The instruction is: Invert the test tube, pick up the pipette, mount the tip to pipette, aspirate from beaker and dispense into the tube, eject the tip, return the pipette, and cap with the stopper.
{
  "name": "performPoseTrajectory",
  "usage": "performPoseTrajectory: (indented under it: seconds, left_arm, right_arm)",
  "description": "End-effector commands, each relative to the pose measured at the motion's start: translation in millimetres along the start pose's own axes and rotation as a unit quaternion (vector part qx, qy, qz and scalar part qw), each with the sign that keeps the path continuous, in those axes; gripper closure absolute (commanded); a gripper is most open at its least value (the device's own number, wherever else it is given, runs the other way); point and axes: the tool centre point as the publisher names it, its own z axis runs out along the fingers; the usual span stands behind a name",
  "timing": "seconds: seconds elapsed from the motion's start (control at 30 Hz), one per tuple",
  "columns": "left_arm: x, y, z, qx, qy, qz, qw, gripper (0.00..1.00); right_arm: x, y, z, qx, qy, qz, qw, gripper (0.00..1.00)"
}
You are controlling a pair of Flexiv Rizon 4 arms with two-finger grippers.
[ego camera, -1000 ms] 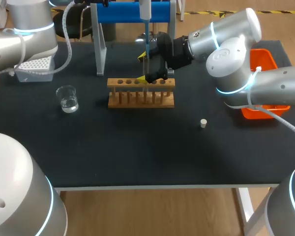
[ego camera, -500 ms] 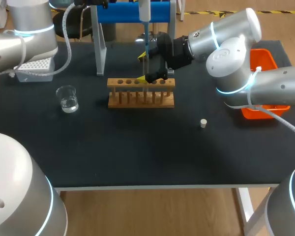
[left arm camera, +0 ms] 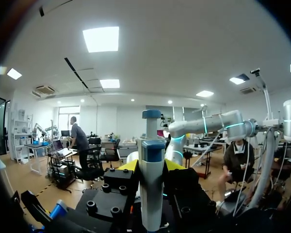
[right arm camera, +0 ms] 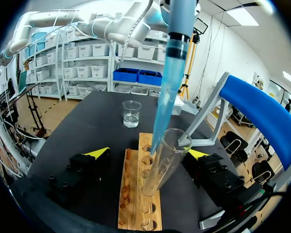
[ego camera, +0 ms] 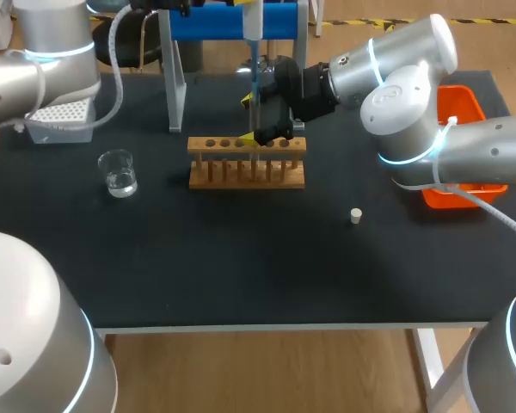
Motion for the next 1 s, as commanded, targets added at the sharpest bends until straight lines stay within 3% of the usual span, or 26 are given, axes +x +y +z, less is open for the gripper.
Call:
performPoseTrajectory:
  seconds: [0.03,1.0]
  left_arm:
    - [-1.7,-2.4,-1.2,-0.004,0.001,0.0,1.0,1.0]
    - [-10.6,-6.2,3.4,0.004,0.003,0.017,1.0,1.0]
  right_arm:
    - [0.6,-0.1,-1.0,0.0,0.0,0.0,1.0,0.0]
    - [0.6,-0.1,-1.0,0.0,0.0,0.0,1.0,0.0]
